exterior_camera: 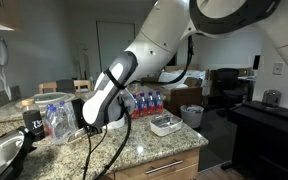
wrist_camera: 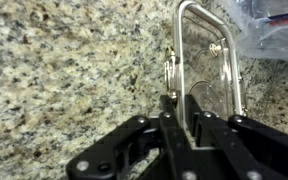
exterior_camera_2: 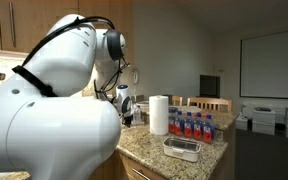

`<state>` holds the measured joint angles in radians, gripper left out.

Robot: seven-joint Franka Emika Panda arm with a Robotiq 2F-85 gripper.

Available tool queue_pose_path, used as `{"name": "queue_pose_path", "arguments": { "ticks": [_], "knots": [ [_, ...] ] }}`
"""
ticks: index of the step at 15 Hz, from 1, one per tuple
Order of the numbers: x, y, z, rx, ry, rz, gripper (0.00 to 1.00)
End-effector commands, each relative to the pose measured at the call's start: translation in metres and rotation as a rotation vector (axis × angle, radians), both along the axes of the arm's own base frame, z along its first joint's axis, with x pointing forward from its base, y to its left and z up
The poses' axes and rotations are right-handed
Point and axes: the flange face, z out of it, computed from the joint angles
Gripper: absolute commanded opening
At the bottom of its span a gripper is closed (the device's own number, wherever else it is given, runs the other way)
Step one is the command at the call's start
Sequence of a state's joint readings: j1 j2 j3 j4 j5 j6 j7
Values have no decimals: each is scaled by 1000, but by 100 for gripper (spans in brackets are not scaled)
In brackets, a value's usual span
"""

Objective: Move the bowl and then pick up the lid and put it on the bowl

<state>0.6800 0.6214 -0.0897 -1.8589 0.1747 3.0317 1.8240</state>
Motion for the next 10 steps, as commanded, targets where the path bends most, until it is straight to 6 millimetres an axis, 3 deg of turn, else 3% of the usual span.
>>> {"name": "queue_pose_path", "arguments": {
  "ticks": [1, 10],
  "knots": [
    [-24, -22, 15, 17, 23, -16, 8],
    [-56, -60, 32, 21, 79, -8, 8]
  ]
}}
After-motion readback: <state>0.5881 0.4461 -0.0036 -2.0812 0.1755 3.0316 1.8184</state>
